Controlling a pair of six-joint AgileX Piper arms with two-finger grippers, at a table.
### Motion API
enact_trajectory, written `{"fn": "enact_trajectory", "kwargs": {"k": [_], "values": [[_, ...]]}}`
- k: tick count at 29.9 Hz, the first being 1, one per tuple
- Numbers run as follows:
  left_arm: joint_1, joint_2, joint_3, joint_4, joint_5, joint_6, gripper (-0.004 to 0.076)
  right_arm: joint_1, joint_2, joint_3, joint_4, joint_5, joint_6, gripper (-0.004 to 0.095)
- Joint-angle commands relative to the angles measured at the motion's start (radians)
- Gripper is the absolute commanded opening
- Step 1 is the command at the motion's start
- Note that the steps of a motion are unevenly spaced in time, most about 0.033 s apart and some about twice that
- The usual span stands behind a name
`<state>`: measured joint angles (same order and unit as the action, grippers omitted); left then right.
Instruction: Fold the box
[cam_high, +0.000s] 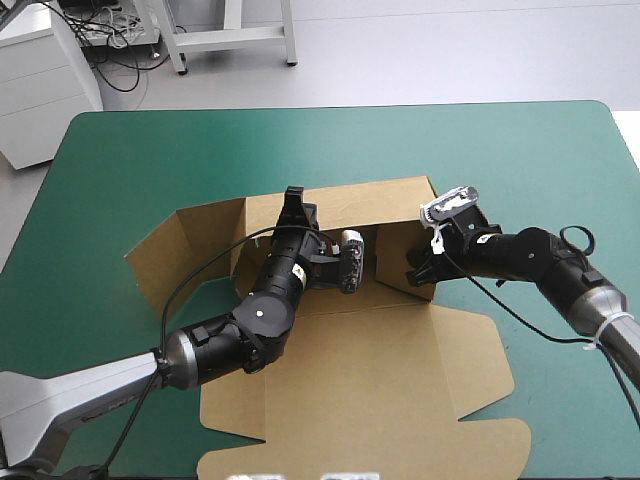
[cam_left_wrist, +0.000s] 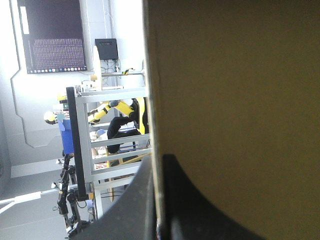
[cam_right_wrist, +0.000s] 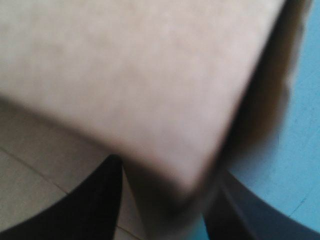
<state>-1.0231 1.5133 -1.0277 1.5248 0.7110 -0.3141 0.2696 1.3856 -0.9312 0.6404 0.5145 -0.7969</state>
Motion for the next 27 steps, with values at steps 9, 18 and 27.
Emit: {"fn": "enact_trajectory", "kwargs": {"k": [9, 18, 27], "values": [[-0.009, -0.036, -0.02, 0.031, -0.027, -0.001, -0.0032, 0.009, -0.032, -0.024, 0.037, -0.018, 0.005, -0.0008], [-0.007, -0.036, -0.02, 0.031, -0.023, -0.001, 0.0105, 0.009, -0.032, -0.024, 0.037, -0.051, 0.005, -0.0008], [-0.007, -0.036, -0.02, 0.072, -0.031, -0.008, 0.052, 0.009, -0.032, -0.024, 0.037, -0.135, 0.051, -0.0008]]}}
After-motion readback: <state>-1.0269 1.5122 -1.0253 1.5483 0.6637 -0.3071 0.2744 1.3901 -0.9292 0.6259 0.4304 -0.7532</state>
